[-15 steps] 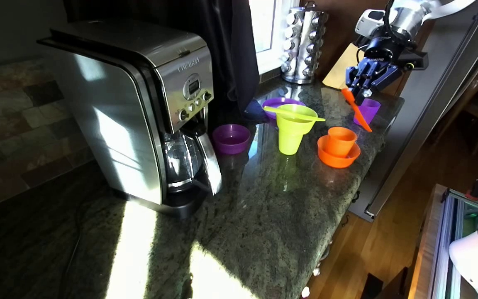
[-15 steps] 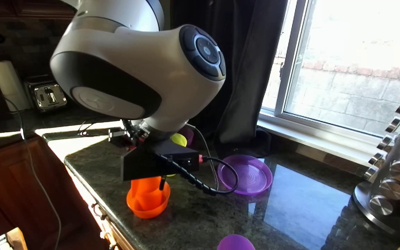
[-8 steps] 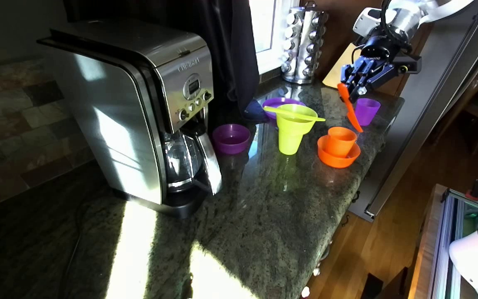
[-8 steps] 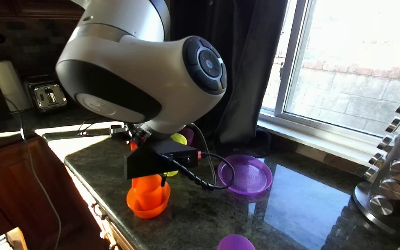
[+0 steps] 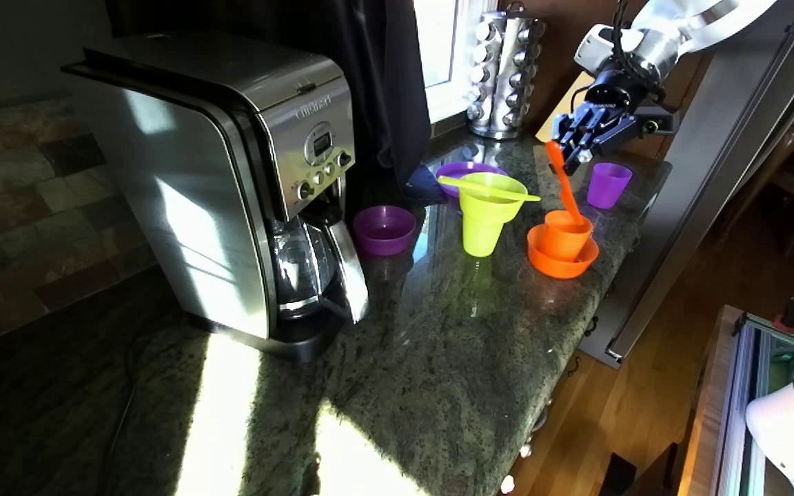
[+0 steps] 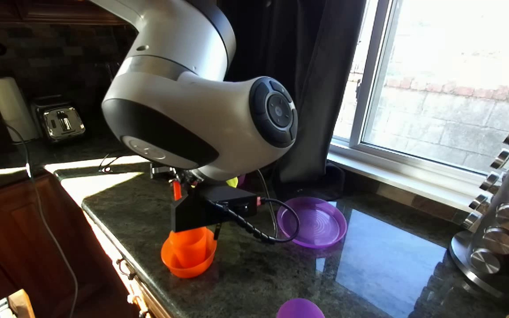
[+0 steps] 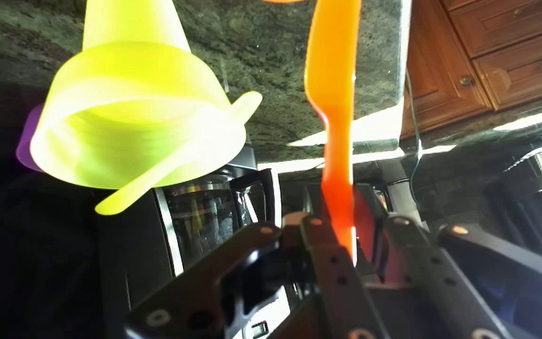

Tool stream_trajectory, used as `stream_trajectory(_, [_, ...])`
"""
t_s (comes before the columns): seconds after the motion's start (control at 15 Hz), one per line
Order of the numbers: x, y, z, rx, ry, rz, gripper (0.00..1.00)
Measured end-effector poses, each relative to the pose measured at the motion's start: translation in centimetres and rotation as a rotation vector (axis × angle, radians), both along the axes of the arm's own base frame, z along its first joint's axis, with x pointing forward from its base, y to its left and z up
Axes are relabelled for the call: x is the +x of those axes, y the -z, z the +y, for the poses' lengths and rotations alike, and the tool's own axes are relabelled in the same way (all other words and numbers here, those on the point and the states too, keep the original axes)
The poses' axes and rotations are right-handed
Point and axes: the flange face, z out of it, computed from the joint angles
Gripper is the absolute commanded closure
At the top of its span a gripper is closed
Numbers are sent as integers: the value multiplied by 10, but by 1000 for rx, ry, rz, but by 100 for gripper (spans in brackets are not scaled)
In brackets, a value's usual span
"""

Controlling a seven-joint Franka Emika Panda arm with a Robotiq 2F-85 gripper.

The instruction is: Put the orange cup and the orange knife in the bowl

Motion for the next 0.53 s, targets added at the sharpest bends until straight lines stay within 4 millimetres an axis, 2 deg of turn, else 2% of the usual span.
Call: stream_trajectory(0.53, [9, 22, -4, 9, -14, 14, 95])
